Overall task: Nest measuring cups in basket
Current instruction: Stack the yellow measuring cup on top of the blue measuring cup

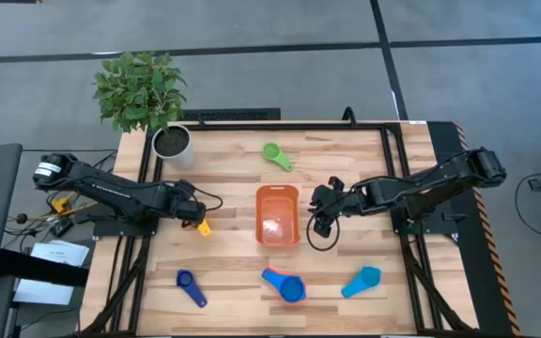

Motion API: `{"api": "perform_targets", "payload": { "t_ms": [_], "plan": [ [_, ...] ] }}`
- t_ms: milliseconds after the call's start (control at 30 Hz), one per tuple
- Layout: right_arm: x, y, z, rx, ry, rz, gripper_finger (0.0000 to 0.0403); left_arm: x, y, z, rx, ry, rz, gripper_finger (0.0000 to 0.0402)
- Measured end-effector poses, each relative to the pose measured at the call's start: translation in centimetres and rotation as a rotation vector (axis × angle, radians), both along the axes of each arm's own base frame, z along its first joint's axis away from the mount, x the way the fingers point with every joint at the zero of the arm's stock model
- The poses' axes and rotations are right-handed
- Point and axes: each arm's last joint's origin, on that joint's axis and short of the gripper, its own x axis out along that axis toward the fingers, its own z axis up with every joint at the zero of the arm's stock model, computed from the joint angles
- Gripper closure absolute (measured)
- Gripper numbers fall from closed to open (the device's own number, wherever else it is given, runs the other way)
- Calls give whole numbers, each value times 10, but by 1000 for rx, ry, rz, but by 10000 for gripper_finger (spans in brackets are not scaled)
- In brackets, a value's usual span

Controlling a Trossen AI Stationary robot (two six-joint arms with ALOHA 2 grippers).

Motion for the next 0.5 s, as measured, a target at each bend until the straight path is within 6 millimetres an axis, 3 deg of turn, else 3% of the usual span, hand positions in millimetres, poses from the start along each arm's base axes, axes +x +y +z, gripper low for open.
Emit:
{"api": "perform_targets", "payload": {
  "t_ms": [200, 500],
  "plan": [
    [0, 0, 0, -10, 2, 11, 284, 1, 1, -2, 38, 31, -28, 271],
    [0, -2, 0, -26, 7, 22, 284, 2, 0, -2, 48, 45, -95, 368]
  ]
}}
